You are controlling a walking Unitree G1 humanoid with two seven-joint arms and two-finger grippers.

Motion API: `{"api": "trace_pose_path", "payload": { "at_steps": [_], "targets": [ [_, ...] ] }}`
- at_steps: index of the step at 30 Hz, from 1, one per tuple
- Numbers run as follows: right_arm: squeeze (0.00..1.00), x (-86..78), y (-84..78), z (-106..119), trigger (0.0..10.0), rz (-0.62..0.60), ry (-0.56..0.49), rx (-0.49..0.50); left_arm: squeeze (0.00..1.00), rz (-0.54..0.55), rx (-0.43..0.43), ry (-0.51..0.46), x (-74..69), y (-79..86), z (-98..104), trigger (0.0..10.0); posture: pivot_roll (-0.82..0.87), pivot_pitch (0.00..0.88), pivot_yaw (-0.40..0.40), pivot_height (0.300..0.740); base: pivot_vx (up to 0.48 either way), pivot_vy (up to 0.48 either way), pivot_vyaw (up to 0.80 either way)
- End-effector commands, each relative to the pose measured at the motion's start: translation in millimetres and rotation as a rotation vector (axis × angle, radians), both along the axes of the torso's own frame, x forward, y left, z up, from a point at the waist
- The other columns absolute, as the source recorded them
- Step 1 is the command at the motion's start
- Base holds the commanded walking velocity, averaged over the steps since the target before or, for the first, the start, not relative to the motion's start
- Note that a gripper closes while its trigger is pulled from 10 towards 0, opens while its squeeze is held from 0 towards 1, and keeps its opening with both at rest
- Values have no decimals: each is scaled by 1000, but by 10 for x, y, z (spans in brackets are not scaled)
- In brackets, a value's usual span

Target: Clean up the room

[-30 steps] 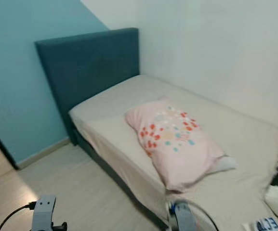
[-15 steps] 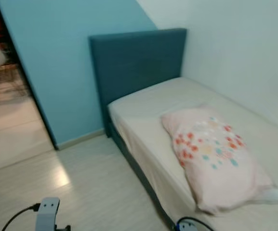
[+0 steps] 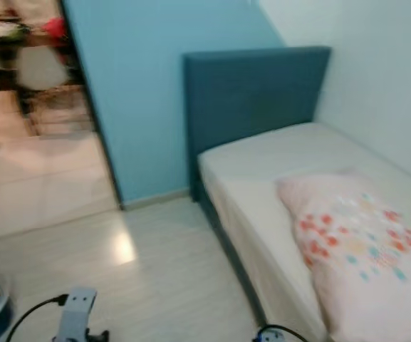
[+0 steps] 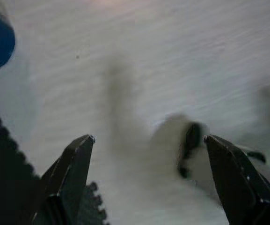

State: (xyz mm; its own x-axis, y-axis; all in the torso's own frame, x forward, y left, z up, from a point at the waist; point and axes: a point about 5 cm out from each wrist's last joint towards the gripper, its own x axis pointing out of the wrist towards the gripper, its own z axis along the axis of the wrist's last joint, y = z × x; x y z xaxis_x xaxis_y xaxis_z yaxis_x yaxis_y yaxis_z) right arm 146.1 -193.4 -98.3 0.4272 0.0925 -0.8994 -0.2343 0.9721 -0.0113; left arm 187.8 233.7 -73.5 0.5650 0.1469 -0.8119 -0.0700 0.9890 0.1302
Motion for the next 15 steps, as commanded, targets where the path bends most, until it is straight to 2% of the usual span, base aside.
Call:
{"api": "trace_pose_path", "payload": {
  "at_steps": [1,7,15],
  "targets": [
    [0,4,4,1,10000,7,1,-3,0,10,-22,-15,60,-8,28,10000,105,0,-65,730,0,0,700],
    [0,24,0,9,10000,39,-2,-11,0,36,-49,-43,193,-27,93,10000,102,0,-69,730,0,0,695],
    [0,203,32,80,10000,45,-63,1,0,36,-66,-40,151,-40,68,10000,94,0,-69,730,0,0,698]
  ]
}}
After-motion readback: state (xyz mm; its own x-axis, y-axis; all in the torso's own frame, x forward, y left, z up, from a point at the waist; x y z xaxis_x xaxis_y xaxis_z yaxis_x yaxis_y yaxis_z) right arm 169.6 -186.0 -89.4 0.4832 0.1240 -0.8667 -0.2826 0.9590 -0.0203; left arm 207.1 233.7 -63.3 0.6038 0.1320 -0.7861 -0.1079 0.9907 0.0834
